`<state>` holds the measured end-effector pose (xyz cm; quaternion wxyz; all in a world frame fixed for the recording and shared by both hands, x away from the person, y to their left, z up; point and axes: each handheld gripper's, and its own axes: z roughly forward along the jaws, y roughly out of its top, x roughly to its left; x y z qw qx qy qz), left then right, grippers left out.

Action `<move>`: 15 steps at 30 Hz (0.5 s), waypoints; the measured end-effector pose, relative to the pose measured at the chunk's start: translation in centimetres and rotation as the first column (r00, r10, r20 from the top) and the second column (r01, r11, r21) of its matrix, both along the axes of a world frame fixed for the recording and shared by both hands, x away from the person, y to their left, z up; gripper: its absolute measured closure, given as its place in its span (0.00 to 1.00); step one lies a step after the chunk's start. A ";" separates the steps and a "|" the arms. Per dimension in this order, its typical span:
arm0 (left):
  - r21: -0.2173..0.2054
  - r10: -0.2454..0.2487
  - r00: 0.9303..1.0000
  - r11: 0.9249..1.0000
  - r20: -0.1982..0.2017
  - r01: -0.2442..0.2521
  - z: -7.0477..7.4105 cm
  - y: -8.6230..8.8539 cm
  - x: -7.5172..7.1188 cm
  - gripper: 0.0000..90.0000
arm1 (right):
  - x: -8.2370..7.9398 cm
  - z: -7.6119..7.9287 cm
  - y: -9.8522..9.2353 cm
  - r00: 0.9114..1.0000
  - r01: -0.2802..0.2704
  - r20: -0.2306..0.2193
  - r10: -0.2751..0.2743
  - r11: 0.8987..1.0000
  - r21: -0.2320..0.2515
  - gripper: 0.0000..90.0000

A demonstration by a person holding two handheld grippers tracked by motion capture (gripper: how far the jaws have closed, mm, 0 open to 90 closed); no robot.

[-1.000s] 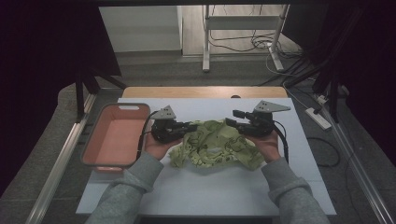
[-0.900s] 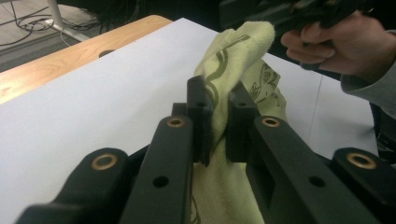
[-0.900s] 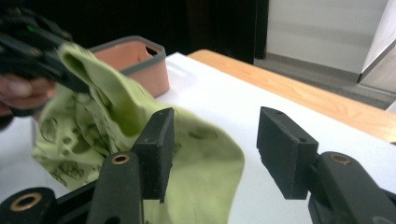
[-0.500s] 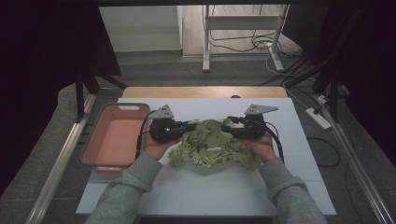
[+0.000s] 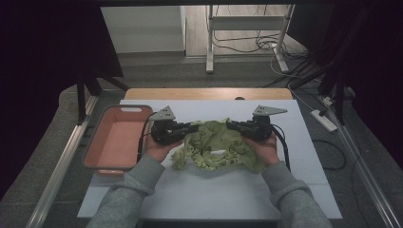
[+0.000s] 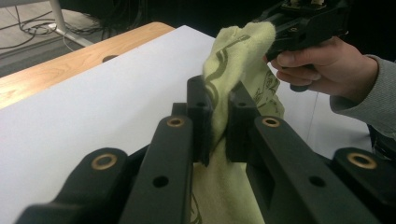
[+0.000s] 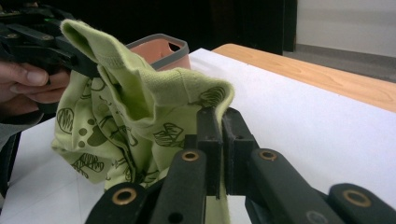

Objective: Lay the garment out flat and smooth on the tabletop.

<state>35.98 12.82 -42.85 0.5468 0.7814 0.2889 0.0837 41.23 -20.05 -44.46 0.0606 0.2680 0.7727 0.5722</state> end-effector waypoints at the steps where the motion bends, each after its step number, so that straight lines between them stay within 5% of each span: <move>1: -0.001 0.001 1.000 1.000 0.000 -0.001 0.0 0.0 0.0 0.92 | 0.0 0.0 0.0 1.000 0.003 0.003 -0.003 1.000 0.000 0.97; 15: -0.037 0.025 1.000 0.999 0.009 -0.025 0.5 0.6 -0.2 0.92 | -1.0 1.6 -0.3 0.999 0.010 0.050 -0.014 0.997 0.080 0.98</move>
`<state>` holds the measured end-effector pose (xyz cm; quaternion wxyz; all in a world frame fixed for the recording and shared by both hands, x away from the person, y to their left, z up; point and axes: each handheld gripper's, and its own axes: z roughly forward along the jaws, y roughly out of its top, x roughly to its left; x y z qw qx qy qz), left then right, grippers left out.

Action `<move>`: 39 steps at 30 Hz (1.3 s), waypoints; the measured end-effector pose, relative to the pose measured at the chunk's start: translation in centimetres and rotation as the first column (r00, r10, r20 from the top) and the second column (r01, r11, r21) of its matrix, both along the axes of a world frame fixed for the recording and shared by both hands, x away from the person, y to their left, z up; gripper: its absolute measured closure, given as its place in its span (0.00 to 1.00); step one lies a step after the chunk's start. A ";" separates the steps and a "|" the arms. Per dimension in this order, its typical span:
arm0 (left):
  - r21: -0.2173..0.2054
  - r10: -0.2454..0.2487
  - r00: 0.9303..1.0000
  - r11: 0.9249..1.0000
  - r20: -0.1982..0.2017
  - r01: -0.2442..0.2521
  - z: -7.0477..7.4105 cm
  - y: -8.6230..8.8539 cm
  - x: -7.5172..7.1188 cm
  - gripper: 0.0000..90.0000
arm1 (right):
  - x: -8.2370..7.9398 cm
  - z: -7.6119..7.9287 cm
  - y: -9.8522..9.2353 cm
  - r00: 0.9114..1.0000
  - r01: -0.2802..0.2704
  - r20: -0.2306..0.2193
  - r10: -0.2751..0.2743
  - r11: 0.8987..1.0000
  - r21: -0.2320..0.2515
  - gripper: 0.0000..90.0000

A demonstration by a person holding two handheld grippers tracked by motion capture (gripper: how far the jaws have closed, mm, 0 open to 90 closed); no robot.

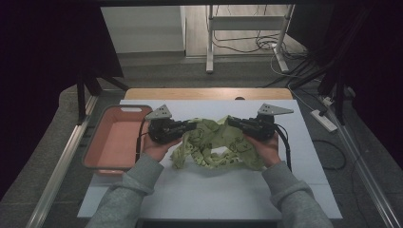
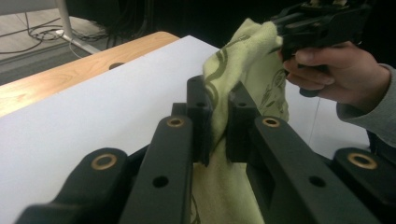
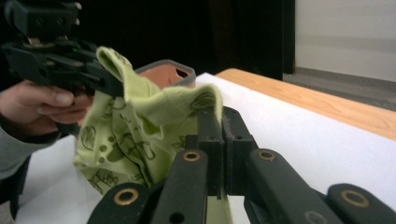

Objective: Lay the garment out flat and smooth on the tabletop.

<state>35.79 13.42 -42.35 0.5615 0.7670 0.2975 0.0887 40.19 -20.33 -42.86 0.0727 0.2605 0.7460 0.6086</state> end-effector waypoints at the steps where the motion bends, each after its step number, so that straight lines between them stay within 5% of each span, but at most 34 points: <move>1: -0.003 -0.001 1.000 1.000 0.002 0.001 0.1 0.0 0.0 0.92 | -0.1 0.2 0.0 1.000 0.000 0.002 0.000 1.000 0.009 0.98; 12: -0.074 -0.004 1.000 0.997 -0.003 0.004 0.8 0.5 -0.3 0.91 | -1.0 1.7 -0.2 1.000 0.010 0.026 -0.012 0.998 0.067 0.98; 39: -0.122 0.012 1.000 0.992 0.017 -0.010 2.1 1.7 -0.7 0.91 | -2.3 3.9 -0.7 0.997 -0.010 0.075 0.001 0.992 0.127 0.98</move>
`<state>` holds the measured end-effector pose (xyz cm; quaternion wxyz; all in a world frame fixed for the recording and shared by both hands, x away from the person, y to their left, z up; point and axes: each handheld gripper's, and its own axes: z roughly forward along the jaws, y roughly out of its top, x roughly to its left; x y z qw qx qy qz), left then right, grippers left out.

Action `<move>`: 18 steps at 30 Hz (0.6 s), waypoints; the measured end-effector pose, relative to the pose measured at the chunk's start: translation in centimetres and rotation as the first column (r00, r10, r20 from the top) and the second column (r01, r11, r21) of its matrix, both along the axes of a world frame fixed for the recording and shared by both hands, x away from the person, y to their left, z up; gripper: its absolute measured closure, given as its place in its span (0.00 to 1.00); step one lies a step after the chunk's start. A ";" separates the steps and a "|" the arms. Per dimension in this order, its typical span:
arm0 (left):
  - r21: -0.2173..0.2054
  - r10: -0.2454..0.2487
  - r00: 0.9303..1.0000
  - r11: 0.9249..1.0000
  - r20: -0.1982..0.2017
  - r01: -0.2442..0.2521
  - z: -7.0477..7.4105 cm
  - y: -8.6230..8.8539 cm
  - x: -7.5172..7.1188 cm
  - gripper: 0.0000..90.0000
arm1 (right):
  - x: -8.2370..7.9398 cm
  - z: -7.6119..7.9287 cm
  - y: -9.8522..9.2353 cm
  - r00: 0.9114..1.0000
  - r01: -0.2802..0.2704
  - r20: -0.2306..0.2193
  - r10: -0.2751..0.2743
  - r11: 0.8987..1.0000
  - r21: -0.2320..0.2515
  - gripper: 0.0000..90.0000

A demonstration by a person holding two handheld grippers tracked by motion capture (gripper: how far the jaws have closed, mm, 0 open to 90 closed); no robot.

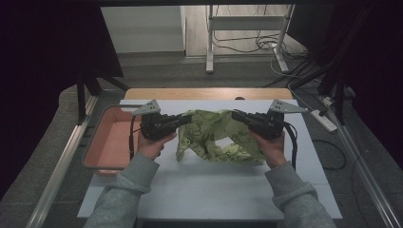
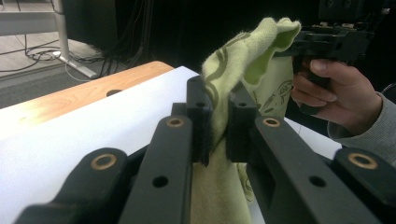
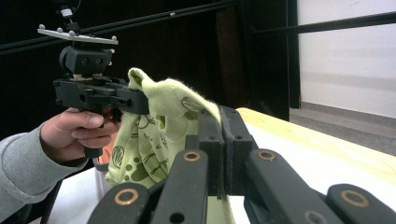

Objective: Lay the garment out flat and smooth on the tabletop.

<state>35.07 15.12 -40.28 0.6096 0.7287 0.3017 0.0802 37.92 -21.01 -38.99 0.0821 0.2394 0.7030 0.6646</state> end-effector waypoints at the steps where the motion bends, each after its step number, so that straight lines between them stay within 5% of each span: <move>1: 0.000 0.000 1.000 1.000 0.000 0.000 0.0 0.0 0.0 0.91 | 0.0 0.0 0.0 1.000 0.000 0.001 0.000 1.000 0.000 0.98; 18: -0.044 -0.017 1.000 0.999 -0.023 0.016 1.3 0.2 0.6 0.91 | -0.3 1.1 -0.1 1.000 0.009 0.003 -0.009 1.000 0.028 0.98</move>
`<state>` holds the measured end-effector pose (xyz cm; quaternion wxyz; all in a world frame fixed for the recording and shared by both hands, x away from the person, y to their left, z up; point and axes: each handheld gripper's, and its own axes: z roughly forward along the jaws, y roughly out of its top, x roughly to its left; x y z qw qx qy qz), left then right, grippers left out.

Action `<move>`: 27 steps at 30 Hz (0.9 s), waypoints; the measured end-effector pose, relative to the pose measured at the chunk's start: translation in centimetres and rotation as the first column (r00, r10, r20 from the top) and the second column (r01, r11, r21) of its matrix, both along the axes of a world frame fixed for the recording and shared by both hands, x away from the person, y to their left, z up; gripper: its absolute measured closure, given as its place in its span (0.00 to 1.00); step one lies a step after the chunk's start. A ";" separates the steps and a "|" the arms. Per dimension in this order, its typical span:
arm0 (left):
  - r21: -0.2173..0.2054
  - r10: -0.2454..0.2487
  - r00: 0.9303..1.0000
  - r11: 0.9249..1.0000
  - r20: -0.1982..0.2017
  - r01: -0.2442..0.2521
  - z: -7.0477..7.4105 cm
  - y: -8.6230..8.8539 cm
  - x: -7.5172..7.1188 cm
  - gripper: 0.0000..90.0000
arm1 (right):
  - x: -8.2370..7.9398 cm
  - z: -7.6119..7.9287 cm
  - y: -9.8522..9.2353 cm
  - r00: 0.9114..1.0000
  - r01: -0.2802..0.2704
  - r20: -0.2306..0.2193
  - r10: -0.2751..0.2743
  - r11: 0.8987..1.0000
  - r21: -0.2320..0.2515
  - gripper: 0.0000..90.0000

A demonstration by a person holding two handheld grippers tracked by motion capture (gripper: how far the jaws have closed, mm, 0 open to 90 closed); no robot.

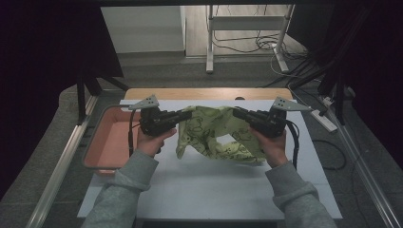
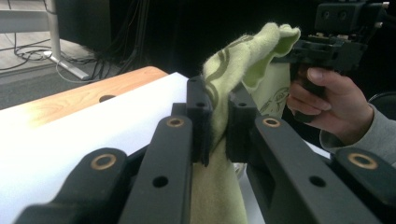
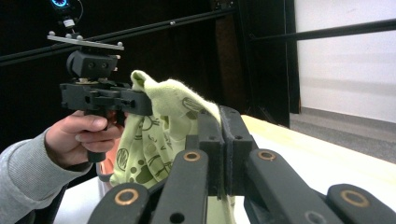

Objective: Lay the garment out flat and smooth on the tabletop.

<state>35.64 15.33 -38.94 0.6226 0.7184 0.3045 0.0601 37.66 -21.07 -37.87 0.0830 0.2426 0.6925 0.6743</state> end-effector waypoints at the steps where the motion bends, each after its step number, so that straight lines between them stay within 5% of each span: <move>1: 0.002 0.001 1.000 1.000 0.001 -0.001 0.3 0.1 0.1 0.91 | 0.0 0.1 0.0 1.000 -0.001 0.002 0.001 1.000 -0.001 0.98; 18: -0.037 0.006 0.998 0.999 0.063 -0.003 6.0 0.8 0.1 0.92 | -1.2 7.3 0.9 0.995 0.004 0.100 -0.004 1.000 -0.002 0.98; 27: -0.056 0.012 0.998 0.998 0.055 -0.009 6.6 1.3 0.4 0.92 | -0.7 8.0 1.2 0.996 0.004 0.095 -0.005 1.000 0.017 0.98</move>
